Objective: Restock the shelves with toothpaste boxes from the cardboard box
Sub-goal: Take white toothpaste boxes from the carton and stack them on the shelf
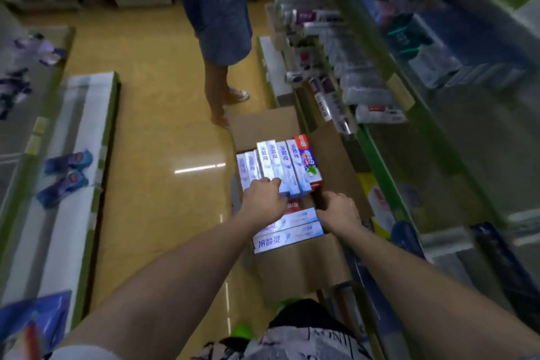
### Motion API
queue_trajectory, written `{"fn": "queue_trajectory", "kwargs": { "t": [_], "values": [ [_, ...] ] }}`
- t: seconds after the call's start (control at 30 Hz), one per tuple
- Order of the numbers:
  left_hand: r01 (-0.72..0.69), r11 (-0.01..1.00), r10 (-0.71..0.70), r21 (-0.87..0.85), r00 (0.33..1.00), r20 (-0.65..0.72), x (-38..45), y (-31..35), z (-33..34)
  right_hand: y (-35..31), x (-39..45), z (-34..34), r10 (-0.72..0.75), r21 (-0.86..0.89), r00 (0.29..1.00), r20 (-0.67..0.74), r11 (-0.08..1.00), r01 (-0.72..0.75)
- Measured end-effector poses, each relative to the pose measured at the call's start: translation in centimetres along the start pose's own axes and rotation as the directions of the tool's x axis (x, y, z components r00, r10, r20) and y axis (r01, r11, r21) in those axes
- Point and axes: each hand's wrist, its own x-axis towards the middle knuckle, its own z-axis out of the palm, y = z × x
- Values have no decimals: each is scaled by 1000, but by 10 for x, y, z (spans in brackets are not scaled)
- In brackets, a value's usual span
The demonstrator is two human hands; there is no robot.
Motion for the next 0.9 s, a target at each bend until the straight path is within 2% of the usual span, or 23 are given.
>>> {"fn": "queue_trajectory", "kwargs": {
  "t": [0.23, 0.5, 0.63, 0.77, 0.9],
  "values": [
    [127, 990, -110, -62, 969, 221, 27, -11, 65, 29, 52, 52, 167, 91, 952, 256, 976, -195],
    [262, 962, -223, -71, 913, 341, 66, -22, 120, 52, 83, 98, 281, 146, 900, 333, 928, -344],
    [266, 964, -242, 12, 860, 448, 75, -33, 137, 54, 96, 109, 252, 159, 911, 328, 935, -316],
    [235, 965, -262, 118, 809, 527, 75, -45, 151, 51, 112, 115, 303, 219, 867, 395, 886, -409],
    [176, 964, -256, 201, 822, 508, 68, -51, 160, 50, 121, 121, 343, 212, 817, 464, 852, -479]
  ]
}}
